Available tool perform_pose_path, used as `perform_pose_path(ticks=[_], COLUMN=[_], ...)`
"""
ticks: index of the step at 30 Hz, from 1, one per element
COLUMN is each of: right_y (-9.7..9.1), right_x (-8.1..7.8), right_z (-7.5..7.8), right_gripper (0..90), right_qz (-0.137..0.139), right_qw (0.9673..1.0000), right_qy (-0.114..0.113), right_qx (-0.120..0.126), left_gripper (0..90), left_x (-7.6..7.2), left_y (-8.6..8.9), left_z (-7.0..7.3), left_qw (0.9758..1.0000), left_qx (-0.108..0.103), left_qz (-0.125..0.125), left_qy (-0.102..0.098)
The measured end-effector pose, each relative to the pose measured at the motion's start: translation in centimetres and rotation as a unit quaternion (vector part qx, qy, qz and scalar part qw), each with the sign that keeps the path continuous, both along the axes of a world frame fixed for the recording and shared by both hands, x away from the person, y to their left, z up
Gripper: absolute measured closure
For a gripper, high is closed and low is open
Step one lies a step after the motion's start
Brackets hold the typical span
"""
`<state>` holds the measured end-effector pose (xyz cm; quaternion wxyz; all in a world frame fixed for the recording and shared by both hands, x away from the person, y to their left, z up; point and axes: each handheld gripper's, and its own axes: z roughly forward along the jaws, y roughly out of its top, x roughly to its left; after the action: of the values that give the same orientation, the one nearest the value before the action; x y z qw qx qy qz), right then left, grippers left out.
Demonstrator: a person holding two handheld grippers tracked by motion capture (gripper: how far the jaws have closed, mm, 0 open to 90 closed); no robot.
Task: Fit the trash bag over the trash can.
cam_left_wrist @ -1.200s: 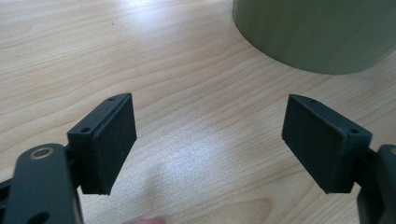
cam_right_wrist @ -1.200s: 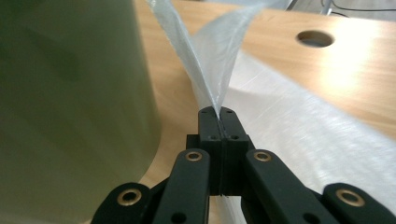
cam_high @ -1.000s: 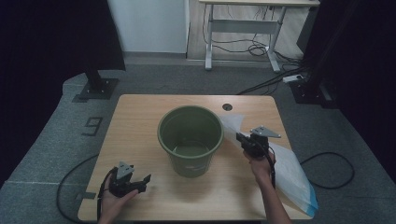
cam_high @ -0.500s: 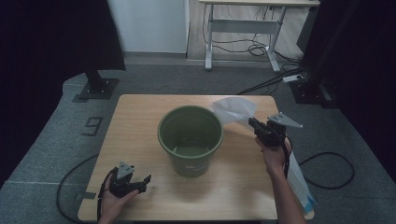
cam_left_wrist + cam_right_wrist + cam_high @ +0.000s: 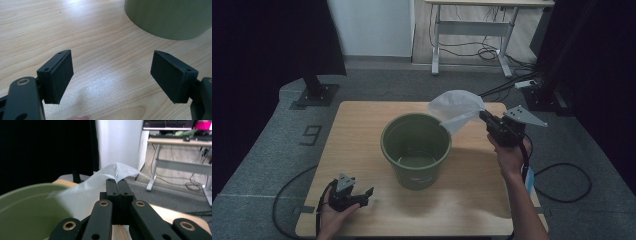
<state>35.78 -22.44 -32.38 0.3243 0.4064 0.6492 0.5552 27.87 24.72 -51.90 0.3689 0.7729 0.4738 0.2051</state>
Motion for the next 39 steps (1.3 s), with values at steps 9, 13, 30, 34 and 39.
perform_pose_path(ticks=[9, 13, 30, 34, 39], right_y=[1.1, 1.4, 3.2, 3.8, 4.9], right_x=[-2.0, -2.3, -3.5, -3.6, -3.5], right_z=[2.5, 3.8, 4.7, 3.5, 2.0], right_gripper=[88.8, 88.7, 88.7, 88.7, 88.7], right_qz=[0.022, 0.021, 0.042, 0.052, 0.067], right_qw=[0.9988, 0.9980, 0.9957, 0.9956, 0.9950], right_qy=[-0.042, -0.057, -0.077, -0.069, -0.056], right_qx=[-0.012, -0.019, -0.031, -0.037, -0.049], left_gripper=[18.1, 18.1, 18.1, 18.1, 18.1], left_x=[0.0, 0.0, 0.0, 0.0, 0.0], left_y=[0.0, 0.0, 0.0, 0.0, -0.1], left_z=[-0.1, -0.1, -0.1, -0.2, -0.3], left_qw=[1.0000, 1.0000, 1.0000, 1.0000, 1.0000], left_qx=[0.000, -0.001, 0.000, 0.002, 0.003], left_qz=[0.000, 0.000, 0.000, 0.000, -0.001], left_qy=[0.003, 0.003, 0.003, 0.005, 0.006])
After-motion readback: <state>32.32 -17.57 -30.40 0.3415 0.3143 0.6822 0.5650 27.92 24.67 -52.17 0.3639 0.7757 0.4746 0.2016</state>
